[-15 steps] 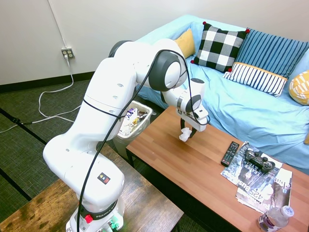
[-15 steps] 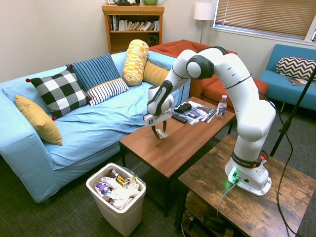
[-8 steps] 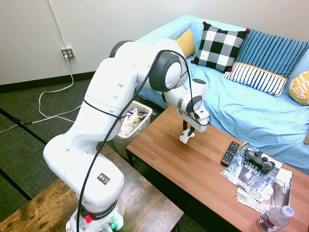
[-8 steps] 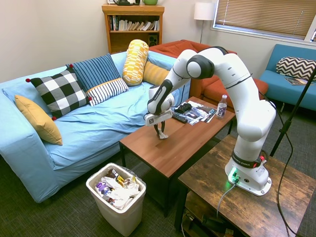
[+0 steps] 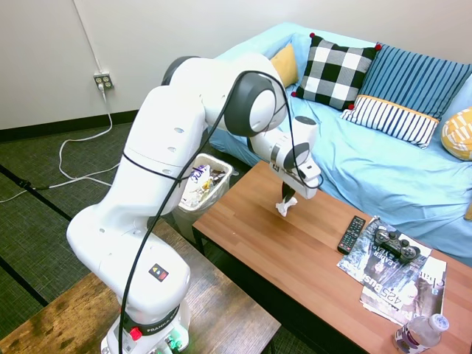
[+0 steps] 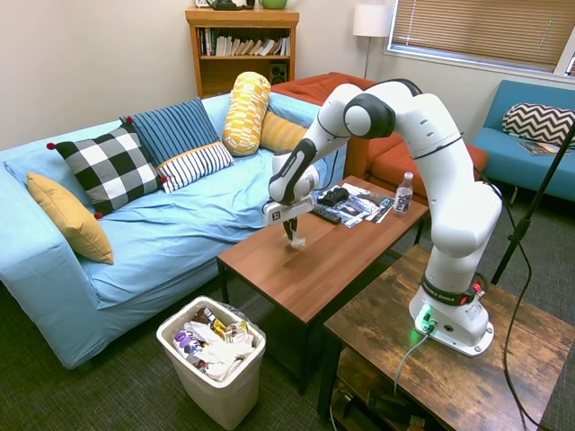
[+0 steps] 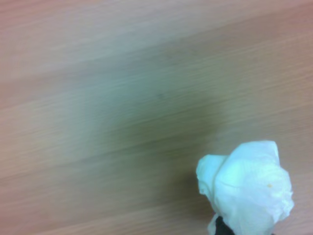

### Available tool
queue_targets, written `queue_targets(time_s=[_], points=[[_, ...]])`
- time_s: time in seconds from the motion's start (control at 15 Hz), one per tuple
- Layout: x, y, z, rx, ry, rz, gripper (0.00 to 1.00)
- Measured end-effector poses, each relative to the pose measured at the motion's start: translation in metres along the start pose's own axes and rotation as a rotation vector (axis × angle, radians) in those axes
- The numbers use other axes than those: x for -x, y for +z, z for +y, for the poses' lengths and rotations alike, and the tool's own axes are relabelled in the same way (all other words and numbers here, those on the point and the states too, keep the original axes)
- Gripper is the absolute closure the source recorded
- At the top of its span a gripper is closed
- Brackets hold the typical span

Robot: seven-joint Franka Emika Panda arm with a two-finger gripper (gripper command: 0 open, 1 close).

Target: Throw the tissue in the trash bin

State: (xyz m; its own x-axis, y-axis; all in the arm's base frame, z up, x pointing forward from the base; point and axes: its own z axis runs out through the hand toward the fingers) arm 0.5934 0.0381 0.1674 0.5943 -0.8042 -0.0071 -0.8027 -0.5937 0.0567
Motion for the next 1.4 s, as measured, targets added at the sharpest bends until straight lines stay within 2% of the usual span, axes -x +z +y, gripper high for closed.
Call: queue_targets(time_s=[0.13, 0.27, 0.4, 0.53, 0.67, 0.93, 1.0, 1.2, 1.4], points=[[0.047, -0.053, -0.016, -0.036, -0.081, 0.054, 1.0], [0.113, -0.104, -0.037, -0.05, -0.162, 0.123, 1.0], [0.188, -0.135, -0.058, -0.057, -0.242, 0.159, 1.0], [0.251, -0.135, -0.076, -0.051, -0.316, 0.163, 1.0], [0.296, -0.118, -0.094, -0.049, -0.373, 0.143, 1.0], [0.353, -0.086, -0.121, -0.054, -0.439, 0.082, 1.0], [0.363, -0.076, -0.123, -0.049, -0.44, 0.06, 0.0], [0.37, -0.039, -0.127, -0.045, -0.439, 0.008, 0.0], [0.371, -0.019, -0.126, -0.033, -0.444, -0.005, 0.0]])
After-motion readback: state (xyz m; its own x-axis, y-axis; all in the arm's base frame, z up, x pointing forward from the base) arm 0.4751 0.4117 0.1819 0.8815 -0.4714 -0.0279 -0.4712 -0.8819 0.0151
